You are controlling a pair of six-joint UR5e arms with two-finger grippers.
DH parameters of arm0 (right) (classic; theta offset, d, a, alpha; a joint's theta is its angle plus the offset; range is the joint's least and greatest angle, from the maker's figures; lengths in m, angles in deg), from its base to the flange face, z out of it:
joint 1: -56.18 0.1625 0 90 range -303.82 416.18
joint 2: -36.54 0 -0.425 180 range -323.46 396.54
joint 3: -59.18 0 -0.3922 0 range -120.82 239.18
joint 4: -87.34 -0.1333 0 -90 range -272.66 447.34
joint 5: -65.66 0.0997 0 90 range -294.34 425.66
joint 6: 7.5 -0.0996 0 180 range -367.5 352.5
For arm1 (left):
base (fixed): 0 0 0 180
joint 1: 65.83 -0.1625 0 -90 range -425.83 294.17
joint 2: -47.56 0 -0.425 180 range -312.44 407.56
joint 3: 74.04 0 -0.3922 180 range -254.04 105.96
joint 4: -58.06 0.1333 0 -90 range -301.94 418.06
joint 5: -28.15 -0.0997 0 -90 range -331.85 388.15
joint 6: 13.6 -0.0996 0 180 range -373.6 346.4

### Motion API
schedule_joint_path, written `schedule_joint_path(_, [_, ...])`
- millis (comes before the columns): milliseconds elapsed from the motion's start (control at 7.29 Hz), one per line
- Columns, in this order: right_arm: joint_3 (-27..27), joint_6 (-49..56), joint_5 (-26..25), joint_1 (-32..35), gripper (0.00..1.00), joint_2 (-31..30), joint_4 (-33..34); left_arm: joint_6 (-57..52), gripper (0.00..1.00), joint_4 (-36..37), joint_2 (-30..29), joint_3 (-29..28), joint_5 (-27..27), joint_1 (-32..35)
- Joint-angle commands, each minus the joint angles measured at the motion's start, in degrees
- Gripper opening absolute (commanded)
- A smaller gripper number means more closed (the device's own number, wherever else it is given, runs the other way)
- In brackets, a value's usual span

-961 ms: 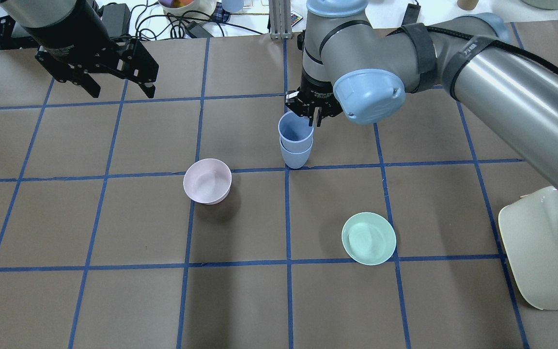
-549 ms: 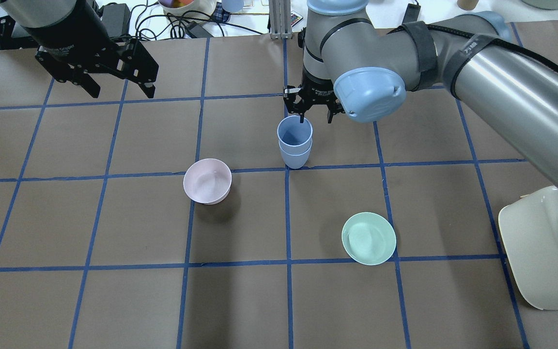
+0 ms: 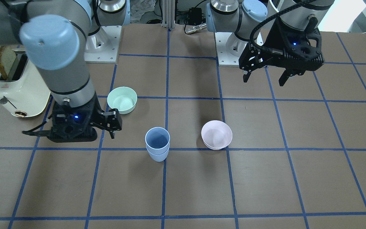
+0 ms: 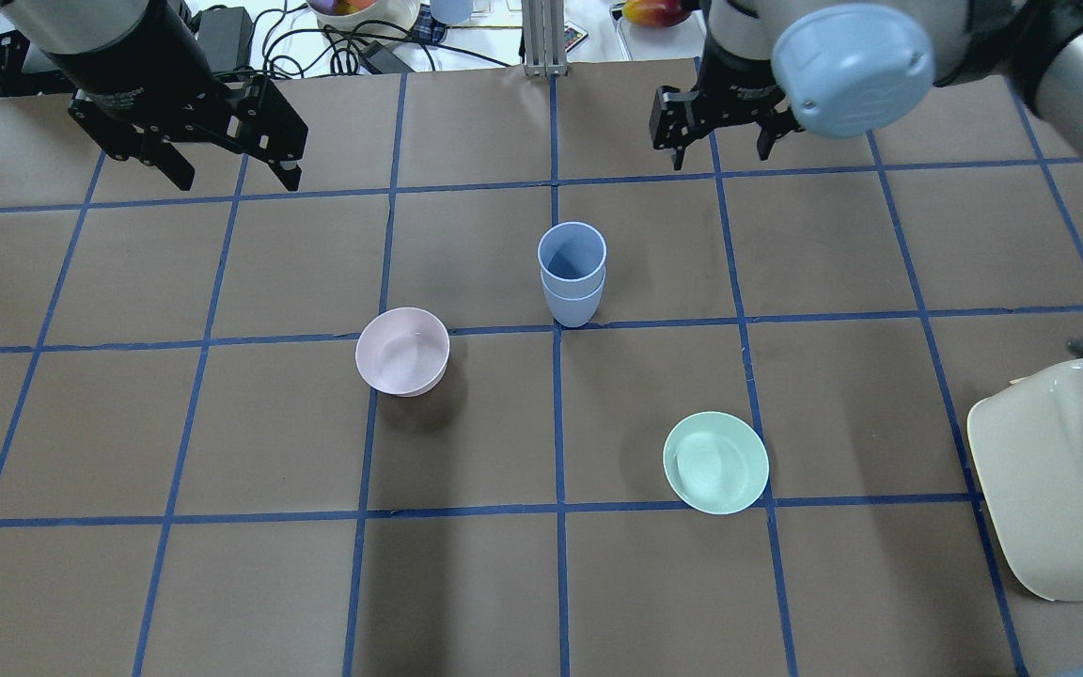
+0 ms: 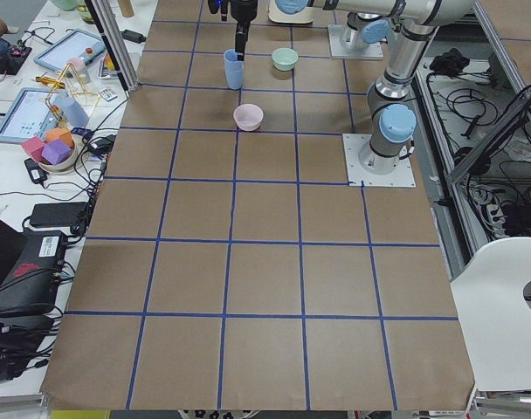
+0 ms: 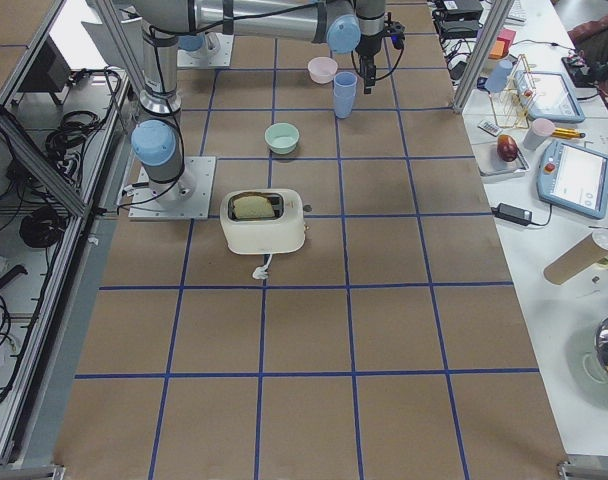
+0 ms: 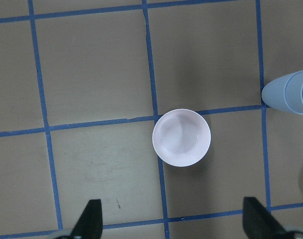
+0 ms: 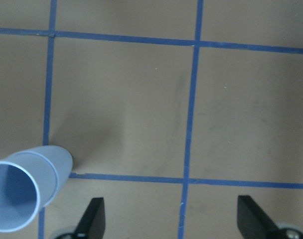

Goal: Stack blue cups with both arms

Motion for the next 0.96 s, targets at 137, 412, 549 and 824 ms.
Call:
schedule_joint_path(137, [-0.56, 5.70, 0.29, -5.47, 1.00, -7.47, -7.32, 0.00, 1.00, -0.03, 0.00, 0.09, 0.00, 0.09])
schedule_joint_path(412, [-7.29, 5.61, 0.72, -5.03, 1.00, -12.02, -6.39, 0.09, 1.00, -0.03, 0.00, 0.09, 0.00, 0.09])
schedule_joint_path(549, [-7.25, 7.26, 0.64, -6.34, 1.00, -12.05, -4.03, 0.00, 1.00, -0.03, 0.00, 0.09, 0.00, 0.09])
schedule_joint_path(824, [-5.23, 6.85, 6.85, -5.56, 1.00, -12.58, -4.53, 0.00, 1.00, -0.03, 0.00, 0.09, 0.00, 0.09])
